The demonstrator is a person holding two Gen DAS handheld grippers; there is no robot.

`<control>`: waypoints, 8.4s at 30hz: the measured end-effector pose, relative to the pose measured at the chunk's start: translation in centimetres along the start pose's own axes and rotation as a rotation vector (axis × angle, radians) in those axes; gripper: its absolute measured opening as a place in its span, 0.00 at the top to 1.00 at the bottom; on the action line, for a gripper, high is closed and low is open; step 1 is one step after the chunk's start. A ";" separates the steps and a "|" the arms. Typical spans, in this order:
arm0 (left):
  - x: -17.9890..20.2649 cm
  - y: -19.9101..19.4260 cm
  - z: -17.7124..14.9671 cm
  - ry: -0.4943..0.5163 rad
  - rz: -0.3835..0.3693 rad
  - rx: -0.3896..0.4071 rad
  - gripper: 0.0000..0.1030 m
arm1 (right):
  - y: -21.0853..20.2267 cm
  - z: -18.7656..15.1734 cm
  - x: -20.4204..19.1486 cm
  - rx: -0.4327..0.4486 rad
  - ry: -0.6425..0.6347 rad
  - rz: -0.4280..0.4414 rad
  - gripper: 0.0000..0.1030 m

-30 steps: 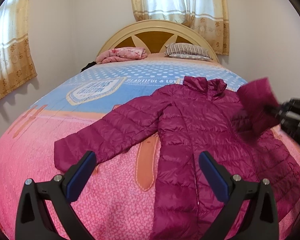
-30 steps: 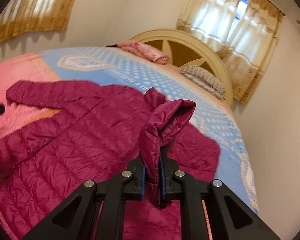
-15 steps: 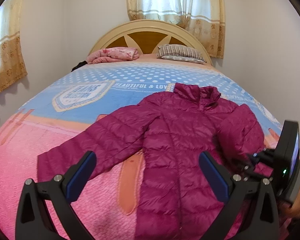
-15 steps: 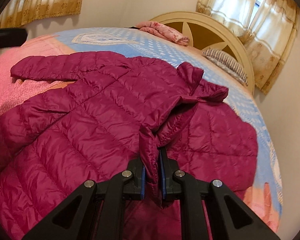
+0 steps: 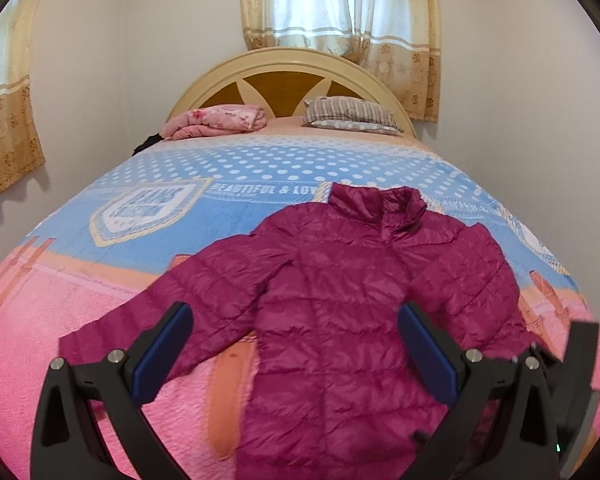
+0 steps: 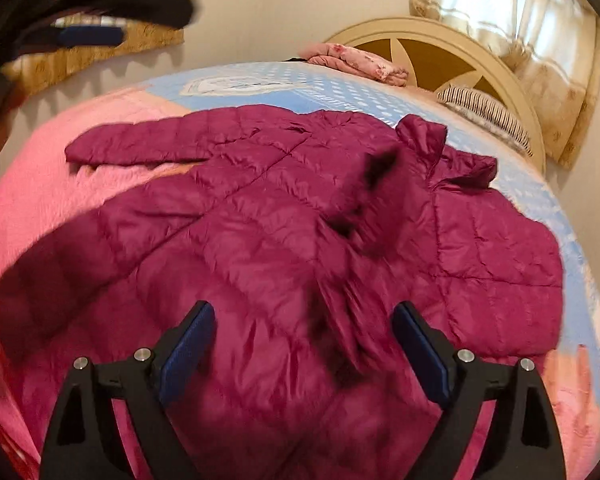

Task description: Fold large clothes

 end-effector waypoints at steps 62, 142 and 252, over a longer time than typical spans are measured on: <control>5.1 11.5 -11.3 0.068 -0.010 -0.280 0.00 | 5.2 -2.4 15.3 -0.130 0.438 -0.263 0.48; -14.0 -0.8 4.3 0.016 0.120 0.133 0.90 | 5.7 -3.6 14.7 -0.080 0.376 -0.341 0.39; -1.0 18.3 -6.3 0.025 -0.030 -0.224 0.09 | 8.8 -0.3 10.6 0.001 0.480 -0.110 0.75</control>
Point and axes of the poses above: each gripper's, at about its wrist camera, not at the fingertips, and y roughly the way its jaws point, x to its right, z to its top, the point moved 10 cm from there along y, roughly the way its jaws point, and after that the axes turned 10 degrees about x, right-handed, at the moved point
